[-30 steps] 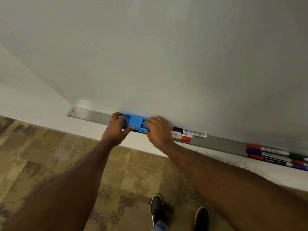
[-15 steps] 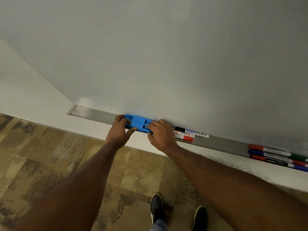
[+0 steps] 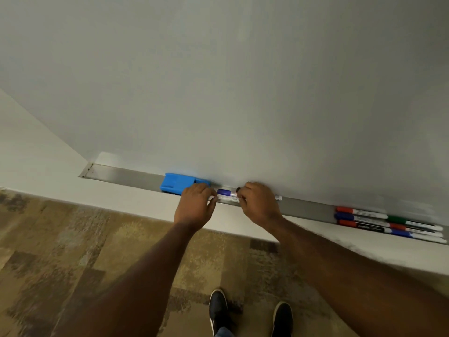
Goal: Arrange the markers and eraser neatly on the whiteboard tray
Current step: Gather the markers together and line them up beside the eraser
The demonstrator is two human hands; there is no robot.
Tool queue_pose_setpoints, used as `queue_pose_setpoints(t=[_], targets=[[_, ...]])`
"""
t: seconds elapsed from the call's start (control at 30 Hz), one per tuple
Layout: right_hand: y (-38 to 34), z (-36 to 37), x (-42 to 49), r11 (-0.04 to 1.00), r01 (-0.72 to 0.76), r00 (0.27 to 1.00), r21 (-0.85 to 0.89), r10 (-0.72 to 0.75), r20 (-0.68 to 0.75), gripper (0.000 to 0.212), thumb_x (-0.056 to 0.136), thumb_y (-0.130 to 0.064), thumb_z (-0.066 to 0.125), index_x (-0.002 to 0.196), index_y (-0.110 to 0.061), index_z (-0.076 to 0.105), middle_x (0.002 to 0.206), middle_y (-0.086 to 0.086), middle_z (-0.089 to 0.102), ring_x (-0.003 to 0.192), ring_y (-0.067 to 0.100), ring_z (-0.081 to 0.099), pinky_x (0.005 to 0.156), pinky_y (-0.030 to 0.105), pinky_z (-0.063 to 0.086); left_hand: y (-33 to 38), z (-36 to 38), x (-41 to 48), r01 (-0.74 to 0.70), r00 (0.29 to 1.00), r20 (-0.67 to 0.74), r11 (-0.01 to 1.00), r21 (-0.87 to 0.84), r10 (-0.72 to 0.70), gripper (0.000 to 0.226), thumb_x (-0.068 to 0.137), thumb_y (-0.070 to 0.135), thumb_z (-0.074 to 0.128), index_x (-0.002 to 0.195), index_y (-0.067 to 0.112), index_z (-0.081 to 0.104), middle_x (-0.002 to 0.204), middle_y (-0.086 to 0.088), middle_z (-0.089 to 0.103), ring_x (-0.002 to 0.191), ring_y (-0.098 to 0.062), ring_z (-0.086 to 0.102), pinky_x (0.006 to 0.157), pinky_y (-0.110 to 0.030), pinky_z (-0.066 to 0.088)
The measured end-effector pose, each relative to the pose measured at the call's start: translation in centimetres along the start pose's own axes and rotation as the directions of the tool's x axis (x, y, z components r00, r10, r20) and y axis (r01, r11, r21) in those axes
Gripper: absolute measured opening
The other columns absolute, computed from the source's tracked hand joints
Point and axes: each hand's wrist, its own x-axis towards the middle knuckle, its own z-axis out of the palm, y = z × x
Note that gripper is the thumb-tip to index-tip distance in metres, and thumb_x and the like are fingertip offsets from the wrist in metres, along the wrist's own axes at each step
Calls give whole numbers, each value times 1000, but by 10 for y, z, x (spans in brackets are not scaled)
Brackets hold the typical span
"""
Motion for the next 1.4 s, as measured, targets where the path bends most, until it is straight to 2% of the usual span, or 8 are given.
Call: queue_pose_setpoints(t=[0.17, 0.47, 0.7, 0.87, 1.07, 1.23, 1.4], targets=[[17, -9, 0, 995, 3, 991, -95, 10, 134, 22, 89, -26, 57, 98, -17, 75, 92, 6, 68, 85, 27, 63, 72, 35, 47, 19, 7, 14, -110, 986, 136, 988, 113, 94, 22, 94, 32, 56, 101, 19, 73, 98, 2, 69, 93, -22, 56, 82, -38, 44], [18, -10, 9, 992, -41, 982, -123, 62, 176, 19, 88, -24, 57, 97, -18, 73, 94, 8, 71, 87, 32, 66, 71, 36, 50, 36, 16, 38, -229, 947, 271, 953, 198, 171, 22, 96, 25, 55, 109, 23, 72, 104, 4, 68, 94, -19, 55, 85, -34, 41], [18, -9, 19, 970, 19, 961, -241, 49, 272, 19, 88, -19, 55, 97, -16, 72, 96, 10, 71, 87, 32, 67, 70, 33, 49, 34, 19, 43, -271, 924, 332, 937, 221, 189, 24, 97, 26, 53, 115, 26, 69, 106, 3, 66, 97, -19, 55, 89, -35, 43], [14, -13, 26, 958, 42, 946, -282, 53, 319, 15, 87, -17, 59, 95, -12, 71, 96, 13, 71, 87, 33, 68, 64, 31, 39, 34, 18, 48, -316, 911, 355, 910, 267, 211, 24, 98, 25, 50, 111, 23, 71, 103, 2, 68, 93, -19, 56, 81, -34, 46], [9, -12, 30, 949, 55, 943, -311, 54, 329, 13, 84, -13, 62, 92, -13, 72, 94, 11, 72, 85, 31, 69, 64, 31, 44, 38, 15, 54, -386, 876, 424, 859, 337, 227, 22, 97, 19, 51, 110, 18, 69, 103, -2, 67, 90, -22, 62, 72, -35, 48], [9, -10, 31, 945, 68, 944, -319, 42, 328, 12, 85, -13, 63, 94, -14, 71, 97, 9, 71, 87, 29, 69, 65, 31, 44, 39, 14, 60, -465, 830, 509, 789, 402, 230, 23, 97, 14, 50, 113, 15, 67, 109, -6, 65, 91, -25, 64, 73, -38, 51], [8, -11, 32, 946, 63, 941, -319, 50, 335, 14, 85, -14, 63, 97, -15, 70, 100, 9, 71, 90, 29, 69, 69, 33, 47, 41, 14, 62, -476, 814, 537, 786, 394, 224, 21, 96, 15, 53, 113, 12, 64, 113, -7, 63, 90, -26, 64, 72, -39, 51]])
